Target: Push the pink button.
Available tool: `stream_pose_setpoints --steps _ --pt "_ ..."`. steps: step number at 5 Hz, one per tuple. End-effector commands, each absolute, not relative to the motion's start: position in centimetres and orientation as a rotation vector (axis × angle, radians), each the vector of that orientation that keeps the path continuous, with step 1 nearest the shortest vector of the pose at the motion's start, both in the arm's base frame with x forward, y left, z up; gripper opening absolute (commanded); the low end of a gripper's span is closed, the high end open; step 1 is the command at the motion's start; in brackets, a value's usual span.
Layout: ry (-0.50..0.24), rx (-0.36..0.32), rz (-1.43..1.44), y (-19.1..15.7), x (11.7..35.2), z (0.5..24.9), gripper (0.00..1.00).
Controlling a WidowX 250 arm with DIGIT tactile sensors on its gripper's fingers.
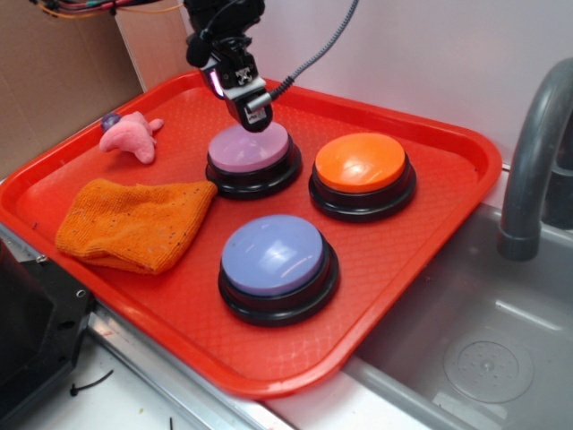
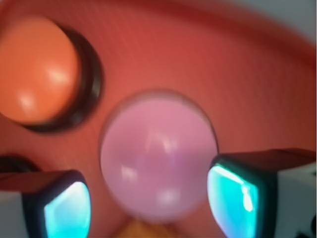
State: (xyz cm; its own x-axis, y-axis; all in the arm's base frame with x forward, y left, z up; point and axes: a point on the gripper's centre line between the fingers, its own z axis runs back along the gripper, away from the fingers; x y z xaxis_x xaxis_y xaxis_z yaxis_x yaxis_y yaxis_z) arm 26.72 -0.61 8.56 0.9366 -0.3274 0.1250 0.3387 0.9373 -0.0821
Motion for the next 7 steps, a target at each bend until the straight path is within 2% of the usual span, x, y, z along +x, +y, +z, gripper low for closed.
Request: stream_pose_setpoints --steps 1,2,3,4,5,6,7 --pt "-0.131 -0.061 -0.350 0.7 28.2 8.8 1.00" --pt "-0.131 -0.061 -0.350 0.7 28.2 8.8 1.00" --pt "-0.067 -0.014 -0.390 -1.2 27.9 6.9 1.00" --pt "-0.025 0.030 -0.390 -2.5 27.1 6.5 1.00" --pt "-0.008 0.038 -0.406 -2.8 26.9 6.6 1.00" --pt "-0.023 0.042 -0.391 -2.4 26.7 8.0 1.00" --pt "-0.055 0.043 -0.363 -1.9 27.0 10.7 1.00"
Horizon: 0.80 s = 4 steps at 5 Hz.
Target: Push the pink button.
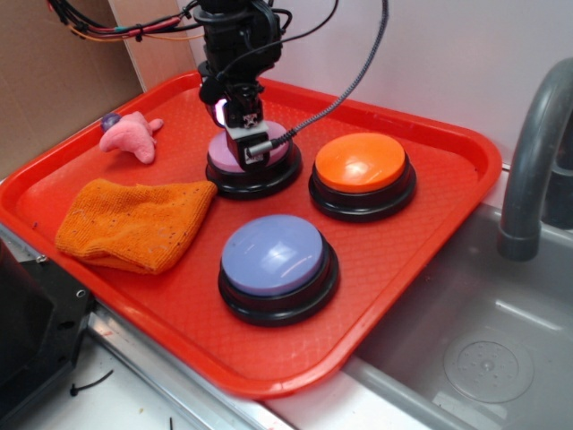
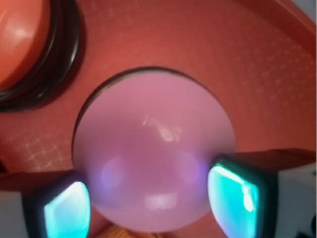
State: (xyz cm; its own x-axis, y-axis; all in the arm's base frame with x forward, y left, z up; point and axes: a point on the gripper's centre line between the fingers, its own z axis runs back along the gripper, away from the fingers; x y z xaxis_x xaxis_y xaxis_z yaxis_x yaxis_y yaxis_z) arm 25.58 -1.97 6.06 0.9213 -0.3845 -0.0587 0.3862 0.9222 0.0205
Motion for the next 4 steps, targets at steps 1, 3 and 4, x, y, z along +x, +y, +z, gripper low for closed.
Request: stream_pose_setpoints --steps 1,3,4 --pt "-0.101 0.062 -0.328 -1.5 26.8 12.9 1.00" --pt "-0.102 0.044 -0.301 -1.3 25.9 14.7 1.00" --pt "-0.097 0.060 -0.279 -1.3 25.2 15.6 1.00"
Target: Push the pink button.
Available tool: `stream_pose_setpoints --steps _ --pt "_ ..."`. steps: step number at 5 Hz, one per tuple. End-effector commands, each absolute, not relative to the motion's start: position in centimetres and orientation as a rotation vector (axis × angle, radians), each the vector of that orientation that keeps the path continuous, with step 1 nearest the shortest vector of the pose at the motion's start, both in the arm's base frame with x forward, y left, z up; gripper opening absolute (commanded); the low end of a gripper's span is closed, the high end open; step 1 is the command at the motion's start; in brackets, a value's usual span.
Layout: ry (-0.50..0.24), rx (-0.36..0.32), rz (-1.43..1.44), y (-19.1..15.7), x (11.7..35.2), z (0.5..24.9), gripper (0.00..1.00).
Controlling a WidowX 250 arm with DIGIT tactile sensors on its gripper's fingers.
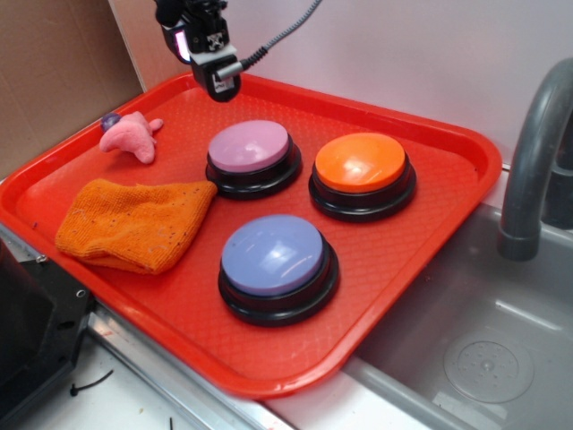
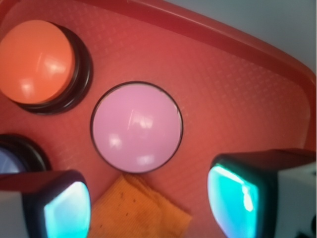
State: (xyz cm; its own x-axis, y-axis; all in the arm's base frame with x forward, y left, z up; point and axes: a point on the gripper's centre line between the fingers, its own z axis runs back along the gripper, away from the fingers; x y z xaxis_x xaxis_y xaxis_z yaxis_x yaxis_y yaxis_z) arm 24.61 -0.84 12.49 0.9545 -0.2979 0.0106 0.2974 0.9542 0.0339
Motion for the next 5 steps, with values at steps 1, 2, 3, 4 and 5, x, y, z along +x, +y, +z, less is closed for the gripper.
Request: stream_pose_setpoints --steps 1,2,3,4,5 --pt "-0.111 0.057 -0.262 -0.8 24.4 16.6 1.00" --pt "-0.114 0.050 -0.258 -0.6 24.1 17.0 1.00" --pt "-0.110 0.050 -0.252 -0.6 23.9 17.4 1.00" --pt "-0.122 0.052 -0.246 -0.6 23.6 18.3 1.00" --pt "-0.144 0.050 -0.242 -0.6 23.0 19.1 1.00"
